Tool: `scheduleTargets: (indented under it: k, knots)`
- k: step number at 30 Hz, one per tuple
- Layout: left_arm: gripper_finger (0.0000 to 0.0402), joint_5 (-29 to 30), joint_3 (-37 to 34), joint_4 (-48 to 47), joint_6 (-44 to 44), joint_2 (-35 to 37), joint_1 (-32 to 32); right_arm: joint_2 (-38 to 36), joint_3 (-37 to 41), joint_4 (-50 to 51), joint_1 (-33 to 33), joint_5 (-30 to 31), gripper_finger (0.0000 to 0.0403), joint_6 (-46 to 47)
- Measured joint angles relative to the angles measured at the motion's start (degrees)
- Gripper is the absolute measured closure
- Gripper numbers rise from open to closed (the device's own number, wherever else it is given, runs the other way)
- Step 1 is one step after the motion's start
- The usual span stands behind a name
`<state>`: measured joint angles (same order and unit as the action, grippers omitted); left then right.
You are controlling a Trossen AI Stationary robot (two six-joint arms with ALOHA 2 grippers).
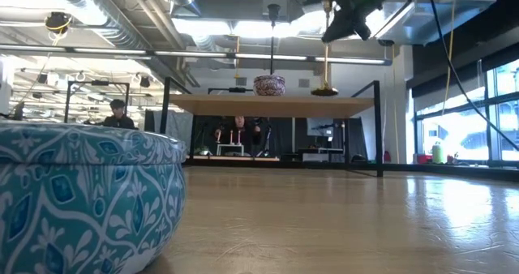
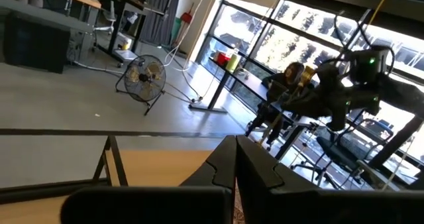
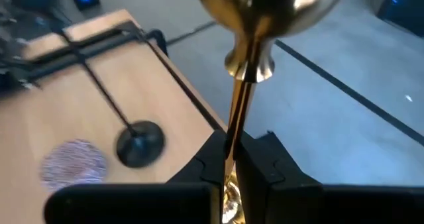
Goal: Pick & Place candle stick holders
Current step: Put the gold candle holder on the shelf
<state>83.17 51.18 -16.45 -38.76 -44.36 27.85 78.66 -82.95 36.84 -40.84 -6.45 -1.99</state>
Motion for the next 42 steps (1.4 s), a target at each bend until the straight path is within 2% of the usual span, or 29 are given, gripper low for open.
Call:
scheduleTargets:
  k: [5,20,28,33,42]
  knots:
    - [0.0399,-1.3,0.0,0.0,-0.6,0.0,-0.5,0.1,2.3,0.3,0.0,0.5,0.0379,0.2]
    - [0.04,-1.8,0.0,0.0,-1.0,0.0,-0.6,0.5,2.4,-1.2,1.7,0.5,0.0379,-0.3]
    - [0.04,-1.8,0.0,0.0,-1.0,0.0,-0.6,2.8,2.4,-1.3,3.8,2.2,0.0379,-1.1]
    - [0.0399,-1.9,0.0,0.0,-1.0,0.0,-0.6,3.0,2.4,-1.8,4.6,6.7,0.0379,-1.7]
    - [0.04,-1.9,0.0,0.0,-1.0,0.0,-0.6,3.0,2.4,-1.9,4.6,6.3,0.0379,-1.6]
